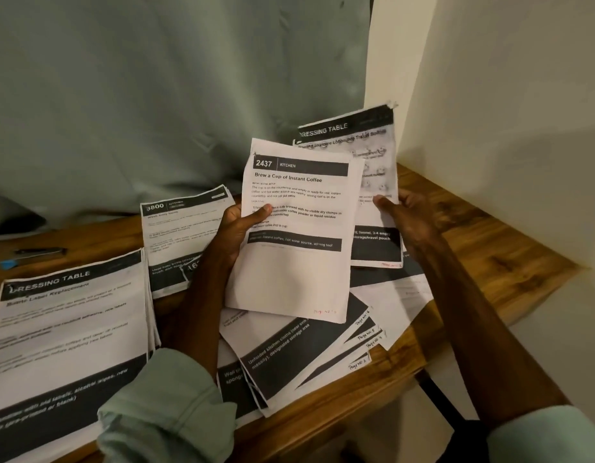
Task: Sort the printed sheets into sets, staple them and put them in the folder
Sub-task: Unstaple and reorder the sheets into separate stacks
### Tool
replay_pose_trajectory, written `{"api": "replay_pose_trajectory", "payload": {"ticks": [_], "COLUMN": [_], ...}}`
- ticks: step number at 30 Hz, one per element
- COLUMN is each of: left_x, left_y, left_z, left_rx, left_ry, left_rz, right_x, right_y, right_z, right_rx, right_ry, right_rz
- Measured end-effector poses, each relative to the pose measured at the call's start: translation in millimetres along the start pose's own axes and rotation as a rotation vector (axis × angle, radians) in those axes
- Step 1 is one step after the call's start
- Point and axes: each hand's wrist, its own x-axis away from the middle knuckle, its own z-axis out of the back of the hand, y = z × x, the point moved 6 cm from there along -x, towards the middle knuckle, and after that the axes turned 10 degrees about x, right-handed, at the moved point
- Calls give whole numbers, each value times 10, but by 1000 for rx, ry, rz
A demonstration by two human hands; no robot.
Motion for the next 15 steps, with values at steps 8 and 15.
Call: {"api": "replay_pose_trajectory", "payload": {"ticks": [8, 15], "left_x": [-4, 31], "left_y": [-25, 9], "left_z": [36, 17], "left_rx": [-29, -32], "left_ry": [21, 21], "left_rz": [25, 34], "right_x": [-1, 75], "right_y": [191, 212], "right_z": [366, 438], "right_rx": [-75, -110], "right_ry": [61, 27], "right_rz": [-50, -65]}}
